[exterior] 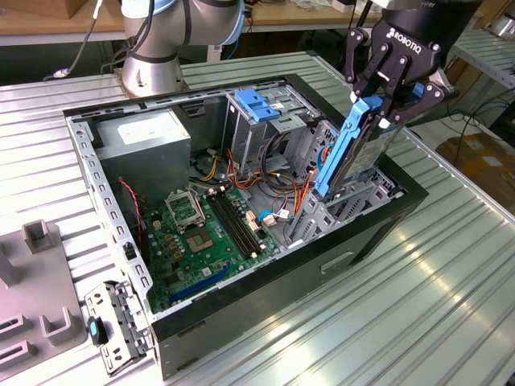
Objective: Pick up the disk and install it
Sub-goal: 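Insert the disk into the insertion slot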
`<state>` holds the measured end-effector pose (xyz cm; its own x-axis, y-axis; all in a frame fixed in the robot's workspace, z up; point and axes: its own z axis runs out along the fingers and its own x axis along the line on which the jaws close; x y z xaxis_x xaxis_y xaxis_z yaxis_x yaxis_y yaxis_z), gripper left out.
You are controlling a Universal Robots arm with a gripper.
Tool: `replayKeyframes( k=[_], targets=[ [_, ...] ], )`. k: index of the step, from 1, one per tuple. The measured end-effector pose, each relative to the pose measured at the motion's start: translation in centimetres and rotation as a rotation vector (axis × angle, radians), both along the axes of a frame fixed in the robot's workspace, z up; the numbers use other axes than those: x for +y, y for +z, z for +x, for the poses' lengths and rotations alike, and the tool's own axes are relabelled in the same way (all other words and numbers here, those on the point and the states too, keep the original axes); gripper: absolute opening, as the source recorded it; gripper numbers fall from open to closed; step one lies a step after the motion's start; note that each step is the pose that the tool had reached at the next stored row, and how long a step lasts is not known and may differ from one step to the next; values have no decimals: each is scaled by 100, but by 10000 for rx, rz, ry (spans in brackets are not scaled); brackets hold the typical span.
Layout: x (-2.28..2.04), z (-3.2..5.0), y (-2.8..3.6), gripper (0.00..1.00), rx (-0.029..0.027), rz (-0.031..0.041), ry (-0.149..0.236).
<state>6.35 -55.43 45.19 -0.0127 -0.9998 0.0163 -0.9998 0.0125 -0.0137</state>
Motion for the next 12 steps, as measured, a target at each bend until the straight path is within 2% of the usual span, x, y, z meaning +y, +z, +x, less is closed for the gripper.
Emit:
replayKeyframes(
  k=[12],
  targets=[
    [-2, -33, -20, 37, 16, -2, 1]
  ],
)
